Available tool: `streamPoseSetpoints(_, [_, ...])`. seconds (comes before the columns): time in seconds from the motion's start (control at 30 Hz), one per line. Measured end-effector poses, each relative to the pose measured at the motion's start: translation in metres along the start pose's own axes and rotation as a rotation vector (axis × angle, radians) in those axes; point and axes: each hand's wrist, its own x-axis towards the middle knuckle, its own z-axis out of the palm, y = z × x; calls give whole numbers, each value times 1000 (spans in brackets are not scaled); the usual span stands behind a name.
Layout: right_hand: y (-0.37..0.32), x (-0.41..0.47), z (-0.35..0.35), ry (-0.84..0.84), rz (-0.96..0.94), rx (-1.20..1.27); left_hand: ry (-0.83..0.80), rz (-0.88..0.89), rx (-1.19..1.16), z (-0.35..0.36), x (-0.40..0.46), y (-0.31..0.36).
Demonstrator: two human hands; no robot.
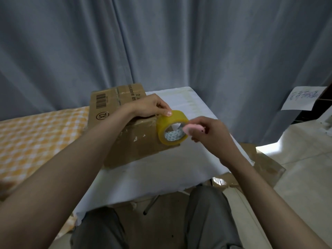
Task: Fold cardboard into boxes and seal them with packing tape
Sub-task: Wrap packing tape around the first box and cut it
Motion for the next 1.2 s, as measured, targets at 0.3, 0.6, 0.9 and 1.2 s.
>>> streamPoseSetpoints(0.3, [-21, 30, 52, 147, -66, 11, 45, 43, -12, 4, 0, -2])
streamPoseSetpoints(0.6, [-21, 38, 57, 107, -69, -52, 58, 38, 4, 5, 2, -4])
streamPoseSetpoints(0.9, [-12, 31, 43, -280, 43, -234, 51, 32, -5, 3, 2, -7])
streamPoseSetpoints(1.2, [66, 25, 28, -455, 263, -616, 59, 9, -34, 5, -1, -3])
